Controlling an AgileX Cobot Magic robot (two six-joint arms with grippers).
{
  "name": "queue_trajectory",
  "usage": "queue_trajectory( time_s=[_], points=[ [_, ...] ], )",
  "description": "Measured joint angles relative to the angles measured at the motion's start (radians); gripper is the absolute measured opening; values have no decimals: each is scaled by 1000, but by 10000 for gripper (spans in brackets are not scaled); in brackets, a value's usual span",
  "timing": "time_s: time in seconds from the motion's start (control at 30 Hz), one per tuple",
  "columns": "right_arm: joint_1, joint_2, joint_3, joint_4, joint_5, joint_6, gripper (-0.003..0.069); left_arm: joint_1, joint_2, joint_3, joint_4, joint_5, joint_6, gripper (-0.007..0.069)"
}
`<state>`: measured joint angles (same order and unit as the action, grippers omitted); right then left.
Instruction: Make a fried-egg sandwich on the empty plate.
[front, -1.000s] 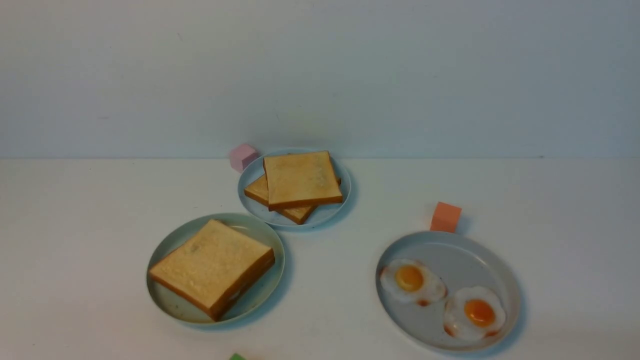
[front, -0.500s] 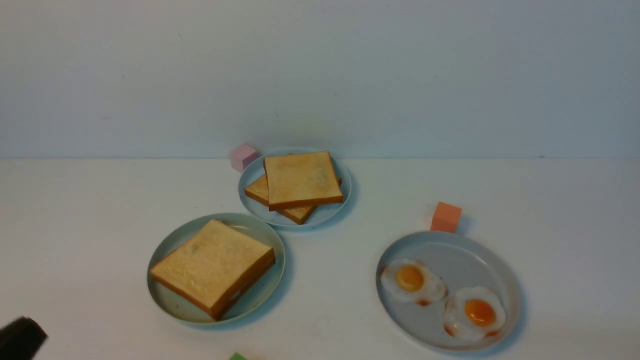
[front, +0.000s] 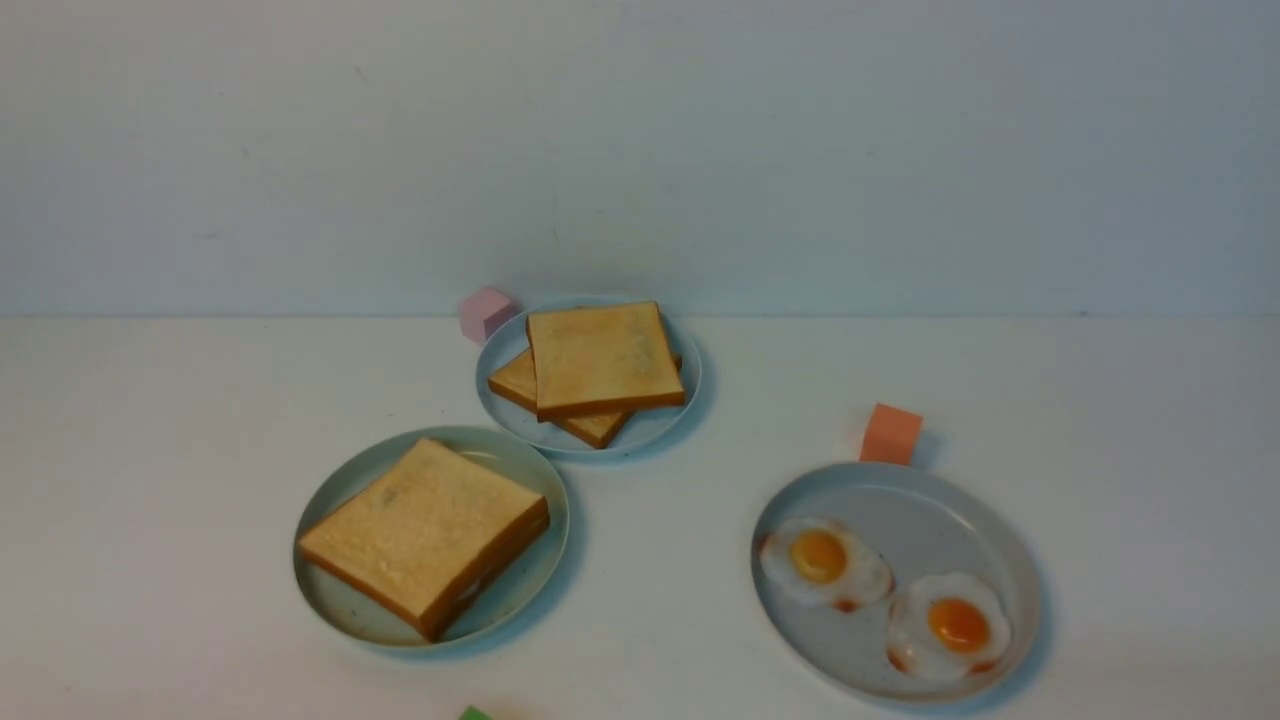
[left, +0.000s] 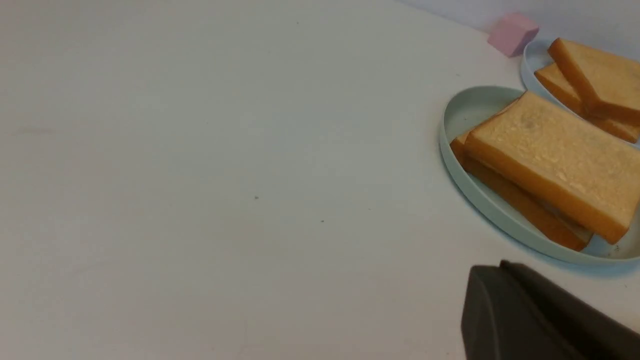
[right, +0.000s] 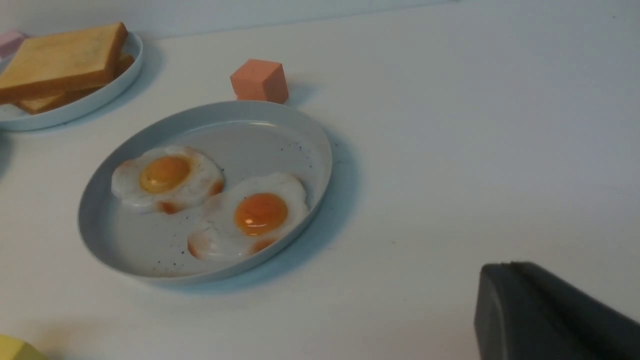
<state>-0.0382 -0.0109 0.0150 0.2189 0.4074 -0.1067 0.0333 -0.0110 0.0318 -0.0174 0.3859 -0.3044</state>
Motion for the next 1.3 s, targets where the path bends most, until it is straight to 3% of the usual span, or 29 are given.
queue_trajectory(
  time_s=[1.3],
  points=[
    [0, 0, 0, 0, 0, 0, 54, 0, 0, 0, -3, 1, -3, -13]
  ],
)
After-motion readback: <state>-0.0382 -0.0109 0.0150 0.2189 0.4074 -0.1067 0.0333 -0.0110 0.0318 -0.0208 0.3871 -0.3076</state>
